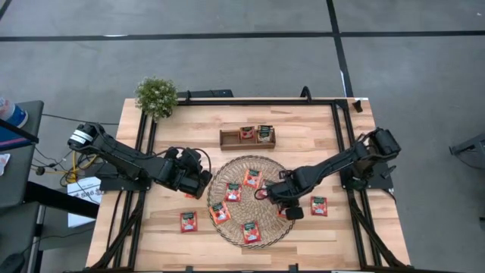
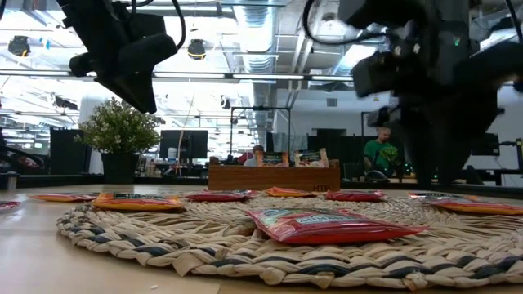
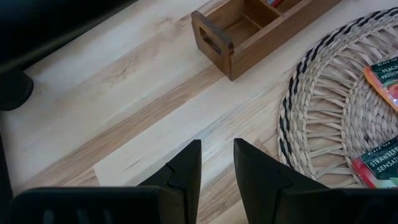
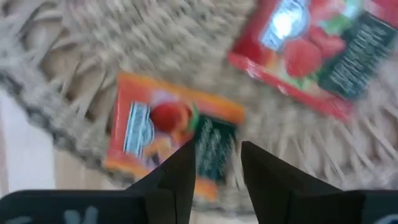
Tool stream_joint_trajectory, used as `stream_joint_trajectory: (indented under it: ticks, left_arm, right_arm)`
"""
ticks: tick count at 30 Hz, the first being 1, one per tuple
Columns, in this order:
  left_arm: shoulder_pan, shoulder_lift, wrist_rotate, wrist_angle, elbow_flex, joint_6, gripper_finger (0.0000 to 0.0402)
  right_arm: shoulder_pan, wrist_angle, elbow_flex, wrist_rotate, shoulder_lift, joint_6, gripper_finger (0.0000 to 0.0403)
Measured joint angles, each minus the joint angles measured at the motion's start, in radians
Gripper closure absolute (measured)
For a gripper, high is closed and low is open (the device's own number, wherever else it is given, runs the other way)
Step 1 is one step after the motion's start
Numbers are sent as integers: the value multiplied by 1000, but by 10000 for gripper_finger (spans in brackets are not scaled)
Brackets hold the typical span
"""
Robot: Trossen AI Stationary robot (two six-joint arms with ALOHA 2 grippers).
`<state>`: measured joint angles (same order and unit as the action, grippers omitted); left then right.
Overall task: Pick & Place Tea
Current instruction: Put the orange tea bag into the wooden organizer
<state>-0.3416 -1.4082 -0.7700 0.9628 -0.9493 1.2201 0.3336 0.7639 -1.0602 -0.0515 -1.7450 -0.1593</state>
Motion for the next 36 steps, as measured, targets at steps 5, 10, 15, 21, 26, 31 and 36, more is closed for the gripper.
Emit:
stream_joint_trajectory:
  ticks: [5, 10, 15, 21, 26, 31, 36]
  left_arm:
    - [0, 1, 2, 4, 0, 0, 314]
    - [0, 1, 2, 8, 0, -1, 314]
    - [0, 1, 2, 7, 0, 0, 314]
    - [0, 1, 1, 8, 0, 0, 314]
    - [0, 1, 1, 7, 0, 0, 314]
    - [0, 1, 0, 7, 0, 0, 314]
    - [0, 1, 0, 7, 0, 0, 314]
  right_arm:
    - [0, 12, 2, 1, -40, 0, 282]
    - [0, 3, 1, -1, -45, 0, 284]
    - [0, 6, 1, -1, -45, 0, 304]
    - [-1, 12, 1, -1, -45, 0, 343]
    - [-1, 14, 1, -1, -45, 1, 374]
    - [-2, 28, 1, 2, -45, 1, 400]
    - [-2, 48, 1, 25, -45, 1, 401]
